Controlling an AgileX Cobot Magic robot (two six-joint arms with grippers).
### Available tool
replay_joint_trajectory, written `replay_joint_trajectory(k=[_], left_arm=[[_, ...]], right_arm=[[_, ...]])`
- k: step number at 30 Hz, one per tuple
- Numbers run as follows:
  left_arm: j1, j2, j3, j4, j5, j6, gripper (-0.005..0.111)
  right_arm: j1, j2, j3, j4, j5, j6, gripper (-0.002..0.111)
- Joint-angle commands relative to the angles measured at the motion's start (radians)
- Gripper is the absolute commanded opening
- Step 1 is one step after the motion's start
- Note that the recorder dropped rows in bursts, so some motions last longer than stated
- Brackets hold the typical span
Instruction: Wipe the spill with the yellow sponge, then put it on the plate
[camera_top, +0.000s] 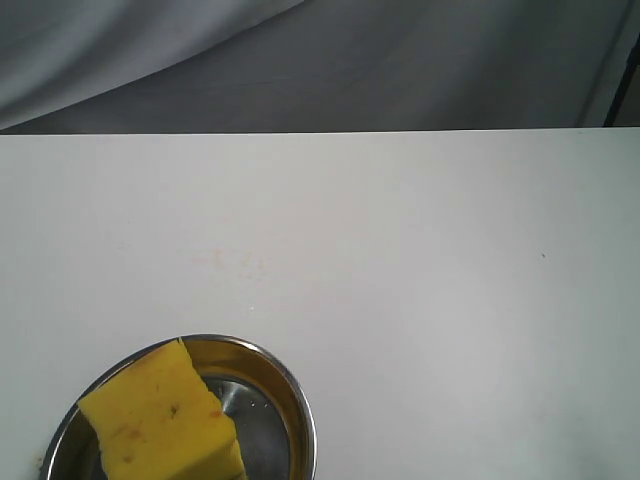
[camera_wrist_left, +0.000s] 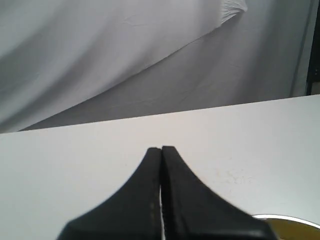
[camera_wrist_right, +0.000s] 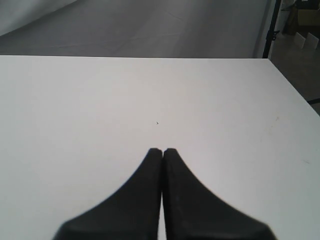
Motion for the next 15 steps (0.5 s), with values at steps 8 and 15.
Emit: replay_joint_trajectory(k=[8,15], left_arm=[[-0.007,-0.002,0.124,0.051,-0.028,-0.022,0.000],[-0.007,-0.002,0.140,0.061,-0.026,-0.024,0.000]], right_arm=[[-0.003,0.003,0.004,0.005,-0.008,0.001,0.000],[-0.003,0.003,0.004,0.005,-0.008,0.001,0.000]])
